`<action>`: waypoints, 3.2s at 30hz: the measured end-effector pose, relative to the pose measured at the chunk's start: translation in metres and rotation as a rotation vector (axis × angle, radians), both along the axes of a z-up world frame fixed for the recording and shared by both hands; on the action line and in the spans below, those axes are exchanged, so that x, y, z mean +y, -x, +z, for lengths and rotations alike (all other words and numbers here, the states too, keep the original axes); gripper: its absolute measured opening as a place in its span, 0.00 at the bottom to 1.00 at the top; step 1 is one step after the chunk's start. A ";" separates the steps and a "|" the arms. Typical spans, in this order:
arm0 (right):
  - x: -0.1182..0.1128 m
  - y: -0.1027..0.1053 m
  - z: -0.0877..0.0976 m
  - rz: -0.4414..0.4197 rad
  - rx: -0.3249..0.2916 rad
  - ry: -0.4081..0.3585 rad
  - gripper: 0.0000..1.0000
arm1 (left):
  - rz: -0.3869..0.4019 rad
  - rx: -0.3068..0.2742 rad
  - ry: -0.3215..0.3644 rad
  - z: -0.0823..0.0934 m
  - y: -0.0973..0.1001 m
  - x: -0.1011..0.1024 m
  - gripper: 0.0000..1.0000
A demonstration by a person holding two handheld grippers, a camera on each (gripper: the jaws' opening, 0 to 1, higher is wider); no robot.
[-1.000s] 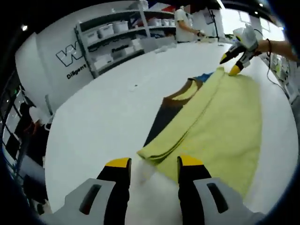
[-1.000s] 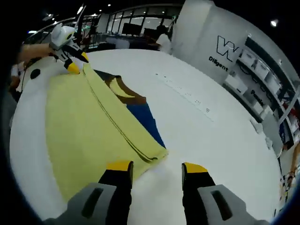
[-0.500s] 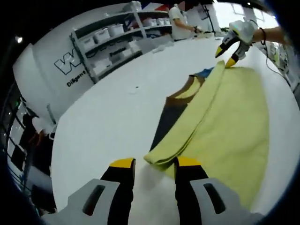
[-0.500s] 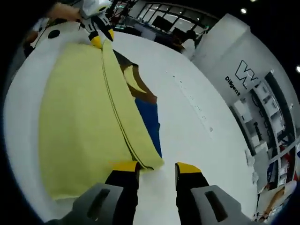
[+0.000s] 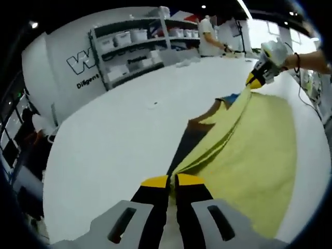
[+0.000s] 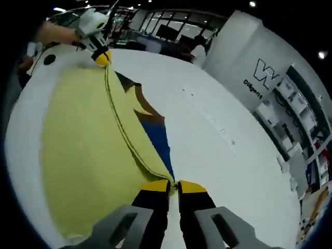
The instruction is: Fold the garment on the visible template until the final outline fits inside the template.
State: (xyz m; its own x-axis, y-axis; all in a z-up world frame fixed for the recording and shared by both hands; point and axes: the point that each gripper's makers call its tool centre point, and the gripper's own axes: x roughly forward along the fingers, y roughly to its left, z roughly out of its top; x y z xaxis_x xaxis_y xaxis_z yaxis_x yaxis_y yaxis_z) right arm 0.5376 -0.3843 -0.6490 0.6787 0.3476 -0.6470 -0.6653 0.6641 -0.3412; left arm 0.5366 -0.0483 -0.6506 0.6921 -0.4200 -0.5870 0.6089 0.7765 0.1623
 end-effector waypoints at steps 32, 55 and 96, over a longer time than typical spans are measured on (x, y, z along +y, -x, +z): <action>0.000 -0.007 -0.008 -0.590 0.234 -0.631 0.56 | 0.339 0.154 0.224 -0.005 -0.001 0.021 0.39; 0.021 0.077 0.010 -0.437 0.278 -0.543 0.74 | 0.244 0.188 0.224 0.019 0.072 0.005 0.65; 0.005 0.164 -0.020 -0.369 0.379 -0.501 0.02 | 0.193 0.329 0.228 -0.015 0.148 0.009 0.14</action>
State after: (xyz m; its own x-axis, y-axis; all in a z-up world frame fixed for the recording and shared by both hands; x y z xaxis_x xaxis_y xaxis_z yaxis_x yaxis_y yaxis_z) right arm 0.3741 -0.3797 -0.6688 0.5697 0.4554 -0.6841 -0.3800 0.8841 0.2721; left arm 0.3881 -0.0390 -0.6660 0.5621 -0.4457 -0.6967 0.4395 0.8746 -0.2048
